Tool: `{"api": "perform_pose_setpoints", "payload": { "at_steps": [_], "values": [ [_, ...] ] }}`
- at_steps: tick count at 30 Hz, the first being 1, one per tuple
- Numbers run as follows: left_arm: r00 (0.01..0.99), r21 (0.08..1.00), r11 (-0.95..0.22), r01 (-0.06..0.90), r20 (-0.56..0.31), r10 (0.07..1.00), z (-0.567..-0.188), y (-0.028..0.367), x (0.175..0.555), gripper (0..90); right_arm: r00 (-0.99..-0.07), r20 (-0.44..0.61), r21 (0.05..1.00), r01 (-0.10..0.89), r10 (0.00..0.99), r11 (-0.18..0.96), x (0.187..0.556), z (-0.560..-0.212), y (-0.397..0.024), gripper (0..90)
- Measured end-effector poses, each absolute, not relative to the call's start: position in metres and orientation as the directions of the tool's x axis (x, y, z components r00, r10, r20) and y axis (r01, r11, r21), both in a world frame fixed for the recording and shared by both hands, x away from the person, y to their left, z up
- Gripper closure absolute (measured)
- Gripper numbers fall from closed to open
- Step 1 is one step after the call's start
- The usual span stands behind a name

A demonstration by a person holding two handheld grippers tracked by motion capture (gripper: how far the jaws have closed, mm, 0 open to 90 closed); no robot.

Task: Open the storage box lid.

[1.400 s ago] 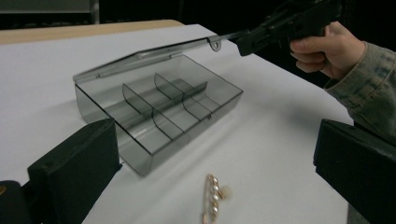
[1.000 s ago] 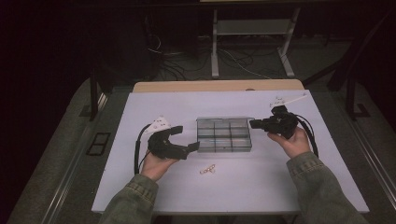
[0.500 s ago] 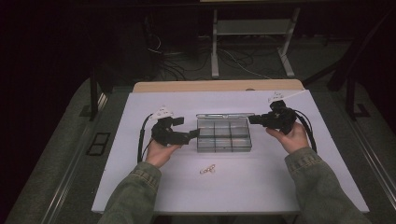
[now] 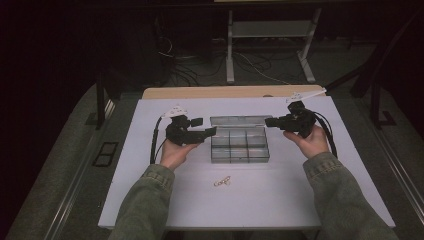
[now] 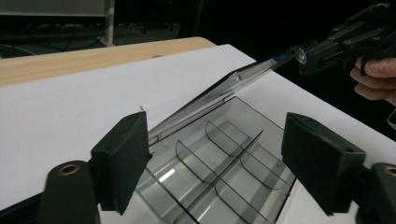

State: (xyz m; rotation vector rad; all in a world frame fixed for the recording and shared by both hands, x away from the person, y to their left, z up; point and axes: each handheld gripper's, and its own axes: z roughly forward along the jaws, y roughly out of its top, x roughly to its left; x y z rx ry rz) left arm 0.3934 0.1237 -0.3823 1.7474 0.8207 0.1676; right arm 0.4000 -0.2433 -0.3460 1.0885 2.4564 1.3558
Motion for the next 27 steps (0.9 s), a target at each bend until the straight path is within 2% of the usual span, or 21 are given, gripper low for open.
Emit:
{"api": "perform_pose_setpoints", "payload": {
  "at_steps": [27],
  "values": [
    [0.794,0.92,-0.108,0.376,-0.26,0.55,-0.377,0.116,0.424,59.2,-0.719,0.219,0.78,0.536,0.66,0.324,0.413,-0.343,-0.243,89.6]
  ]
}}
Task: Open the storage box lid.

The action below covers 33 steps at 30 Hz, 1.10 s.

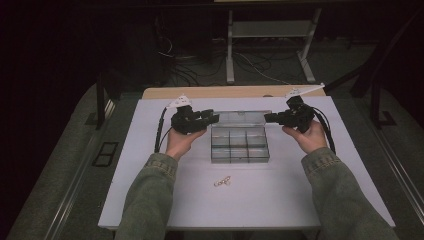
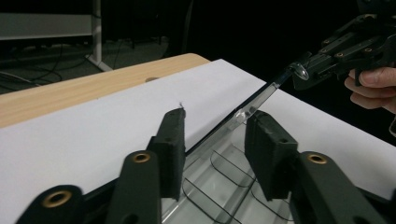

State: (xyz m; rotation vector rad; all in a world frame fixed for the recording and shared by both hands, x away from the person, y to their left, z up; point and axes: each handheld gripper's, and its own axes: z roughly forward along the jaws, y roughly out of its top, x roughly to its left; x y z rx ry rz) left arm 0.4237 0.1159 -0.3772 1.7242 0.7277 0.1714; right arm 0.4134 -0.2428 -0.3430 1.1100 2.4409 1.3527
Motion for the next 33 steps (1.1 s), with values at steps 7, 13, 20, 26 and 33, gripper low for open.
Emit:
{"api": "perform_pose_setpoints", "payload": {
  "at_steps": [7,13,20,26,33],
  "values": [
    [0.801,0.923,-0.13,0.362,-0.237,0.55,-0.374,0.116,0.427,62.5,-0.703,0.255,0.777,0.557,0.664,0.292,0.412,-0.346,-0.253,85.4],
    [0.802,0.926,-0.119,0.358,-0.239,0.548,-0.376,0.117,0.43,64.0,-0.683,0.259,0.771,0.572,0.682,0.28,0.413,-0.348,-0.261,67.3],
    [0.795,0.924,-0.111,0.365,-0.247,0.554,-0.379,0.117,0.433,63.3,-0.685,0.254,0.796,0.549,0.683,0.255,0.422,-0.35,-0.26,54.8],
    [0.79,0.925,-0.097,0.366,-0.254,0.558,-0.382,0.115,0.436,63.6,-0.707,0.251,0.813,0.524,0.661,0.252,0.433,-0.354,-0.253,55.8],
    [0.779,0.923,-0.081,0.377,-0.269,0.566,-0.382,0.114,0.44,65.0,-0.72,0.242,0.811,0.518,0.651,0.271,0.443,-0.356,-0.249,65.1]
  ]
}}
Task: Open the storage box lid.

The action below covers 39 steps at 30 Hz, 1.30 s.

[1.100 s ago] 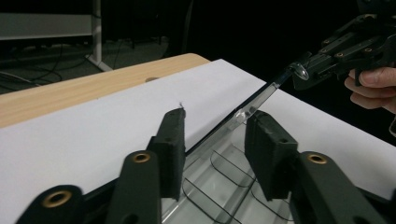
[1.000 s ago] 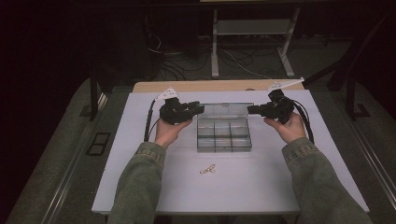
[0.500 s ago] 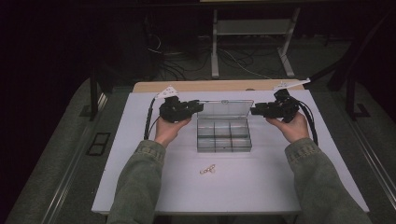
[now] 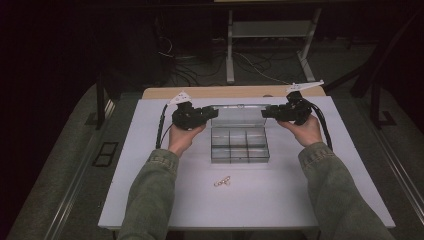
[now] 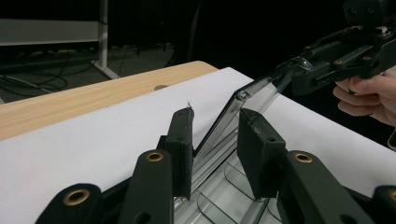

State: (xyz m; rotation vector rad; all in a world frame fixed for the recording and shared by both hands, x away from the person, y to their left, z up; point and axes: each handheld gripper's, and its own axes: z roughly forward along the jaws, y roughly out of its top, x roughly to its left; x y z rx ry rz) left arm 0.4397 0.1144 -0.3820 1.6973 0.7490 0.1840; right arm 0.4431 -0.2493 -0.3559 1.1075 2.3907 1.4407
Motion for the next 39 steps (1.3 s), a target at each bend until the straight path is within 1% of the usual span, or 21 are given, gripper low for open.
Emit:
{"api": "perform_pose_setpoints", "payload": {
  "at_steps": [5,7,10,16,20,27,31,34,36,39],
  "values": [
    [0.767,0.919,-0.059,0.389,-0.288,0.573,-0.384,0.115,0.442,65.5,-0.725,0.236,0.813,0.512,0.647,0.277,0.448,-0.355,-0.247,66.3],
    [0.761,0.914,-0.054,0.402,-0.301,0.575,-0.386,0.115,0.443,62.4,-0.725,0.234,0.816,0.509,0.647,0.275,0.449,-0.356,-0.246,66.6],
    [0.757,0.908,-0.058,0.416,-0.31,0.575,-0.39,0.113,0.445,60.2,-0.72,0.246,0.818,0.514,0.649,0.259,0.451,-0.357,-0.247,67.2],
    [0.748,0.9,-0.056,0.433,-0.323,0.58,-0.395,0.113,0.448,59.1,-0.718,0.245,0.822,0.51,0.651,0.253,0.454,-0.358,-0.248,68.3],
    [0.742,0.894,-0.06,0.444,-0.329,0.584,-0.401,0.113,0.451,60.3,-0.715,0.261,0.821,0.518,0.649,0.241,0.456,-0.359,-0.248,68.4],
    [0.733,0.885,-0.058,0.461,-0.344,0.587,-0.408,0.112,0.454,61.4,-0.716,0.258,0.818,0.519,0.648,0.247,0.461,-0.359,-0.248,68.9],
    [0.733,0.875,-0.099,0.474,-0.329,0.595,-0.415,0.111,0.456,61.7,-0.713,0.276,0.818,0.527,0.645,0.233,0.462,-0.36,-0.249,68.8],
    [0.724,0.876,-0.075,0.476,-0.342,0.599,-0.419,0.112,0.456,64.9,-0.711,0.282,0.815,0.532,0.644,0.23,0.463,-0.36,-0.249,68.9],
    [0.724,0.876,-0.079,0.476,-0.34,0.6,-0.42,0.113,0.457,66.8,-0.712,0.28,0.816,0.53,0.644,0.232,0.463,-0.36,-0.249,68.9],
    [0.727,0.878,-0.085,0.471,-0.333,0.6,-0.421,0.112,0.457,67.4,-0.713,0.276,0.816,0.528,0.644,0.235,0.463,-0.36,-0.249,68.9]
  ]
}}
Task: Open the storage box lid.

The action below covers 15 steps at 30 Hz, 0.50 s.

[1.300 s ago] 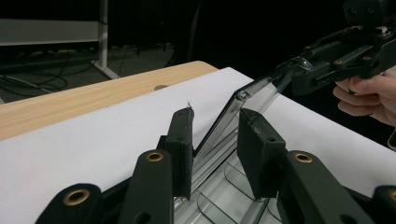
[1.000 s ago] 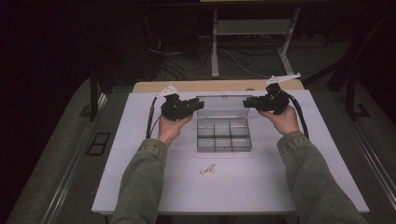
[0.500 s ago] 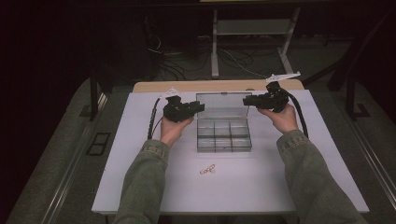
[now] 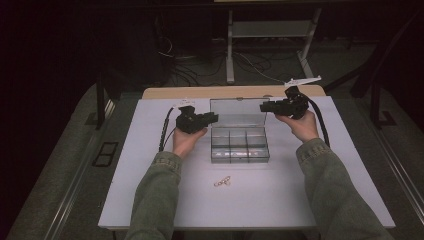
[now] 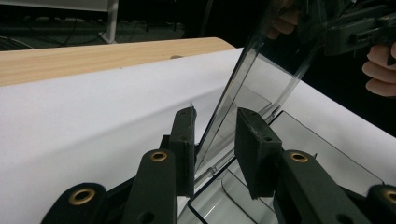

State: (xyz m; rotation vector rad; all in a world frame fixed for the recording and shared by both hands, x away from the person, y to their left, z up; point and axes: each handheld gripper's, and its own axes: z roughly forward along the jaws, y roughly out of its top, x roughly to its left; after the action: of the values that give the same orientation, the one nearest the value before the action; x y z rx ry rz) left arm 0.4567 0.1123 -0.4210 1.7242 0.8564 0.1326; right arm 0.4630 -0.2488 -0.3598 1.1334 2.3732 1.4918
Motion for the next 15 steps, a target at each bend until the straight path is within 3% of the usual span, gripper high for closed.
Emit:
{"api": "perform_pose_setpoints", "payload": {
  "at_steps": [15],
  "values": [
    [0.724,0.879,-0.084,0.47,-0.329,0.606,-0.42,0.111,0.456,68.2,-0.715,0.264,0.802,0.535,0.647,0.265,0.466,-0.376,-0.244,67.2]
  ]
}}
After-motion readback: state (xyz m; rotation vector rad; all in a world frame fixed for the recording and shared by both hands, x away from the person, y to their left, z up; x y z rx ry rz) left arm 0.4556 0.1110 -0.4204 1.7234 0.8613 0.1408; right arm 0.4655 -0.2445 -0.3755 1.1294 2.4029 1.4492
